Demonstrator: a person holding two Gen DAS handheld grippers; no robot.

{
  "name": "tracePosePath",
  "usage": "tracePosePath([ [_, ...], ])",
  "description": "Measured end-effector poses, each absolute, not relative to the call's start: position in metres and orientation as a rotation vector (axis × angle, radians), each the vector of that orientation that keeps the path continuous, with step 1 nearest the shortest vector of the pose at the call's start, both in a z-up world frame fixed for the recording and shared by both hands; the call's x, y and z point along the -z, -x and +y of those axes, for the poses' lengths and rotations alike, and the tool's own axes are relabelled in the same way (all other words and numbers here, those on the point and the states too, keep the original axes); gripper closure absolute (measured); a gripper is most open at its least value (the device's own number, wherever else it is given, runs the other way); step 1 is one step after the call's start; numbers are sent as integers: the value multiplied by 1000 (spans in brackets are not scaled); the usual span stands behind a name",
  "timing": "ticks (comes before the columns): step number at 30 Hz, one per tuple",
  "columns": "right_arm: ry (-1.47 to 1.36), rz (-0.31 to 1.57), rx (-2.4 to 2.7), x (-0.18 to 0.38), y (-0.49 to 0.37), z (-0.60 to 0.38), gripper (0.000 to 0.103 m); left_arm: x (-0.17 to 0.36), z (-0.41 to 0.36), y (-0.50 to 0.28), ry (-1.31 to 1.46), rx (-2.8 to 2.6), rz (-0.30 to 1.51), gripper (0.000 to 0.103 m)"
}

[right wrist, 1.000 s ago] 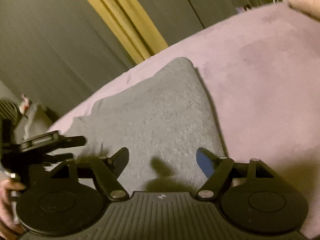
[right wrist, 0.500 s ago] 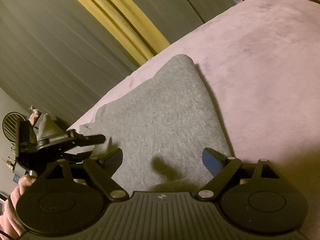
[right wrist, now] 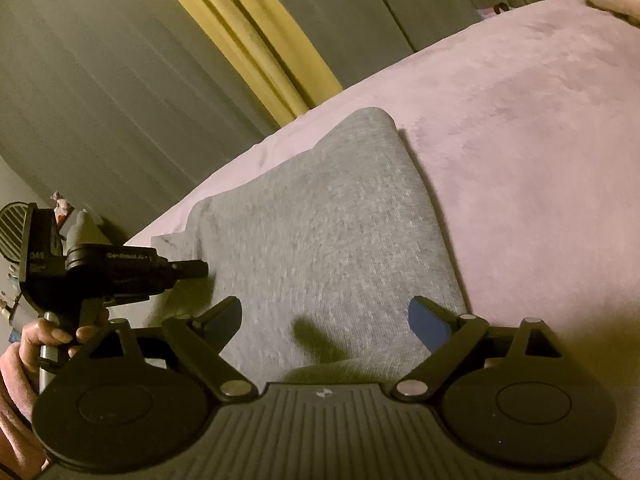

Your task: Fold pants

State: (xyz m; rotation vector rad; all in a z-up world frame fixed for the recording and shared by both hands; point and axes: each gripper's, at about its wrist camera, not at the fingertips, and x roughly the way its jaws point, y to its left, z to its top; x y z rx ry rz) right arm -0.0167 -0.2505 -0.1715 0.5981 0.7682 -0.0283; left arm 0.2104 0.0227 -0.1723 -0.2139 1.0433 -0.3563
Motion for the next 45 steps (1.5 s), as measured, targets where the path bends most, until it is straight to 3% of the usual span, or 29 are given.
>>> tracePosePath([
  [8,-578,774,32,170,14,-249,12,176,18,-209,189,319,1068,80],
  [11,-567,776,31,170,13,-248,11,180,19,-210,189,308,1077,72],
  [17,-575,773,27,169,13,-249,10,183,17,-209,180,323,1067,66],
  [19,-586,770,27,169,14,-250,10,182,16,-209,157,319,1064,76],
  [22,-605,755,31,168,16,-251,9,175,15,-206,156,310,1059,83],
  [33,-631,700,52,163,21,-255,8,111,38,-185,274,424,899,85],
  [37,-600,718,24,165,17,-249,8,138,49,-196,252,320,926,85],
  [39,-558,745,33,167,14,-245,7,166,58,-202,250,190,975,95],
  [41,-532,763,37,168,12,-244,6,181,68,-200,246,140,988,97],
  [42,-534,762,37,169,13,-245,6,179,75,-195,295,150,976,96],
  [44,-551,757,36,170,14,-248,6,167,92,-185,370,165,957,78],
  [45,-557,757,37,170,13,-248,6,158,101,-178,388,151,927,52],
])
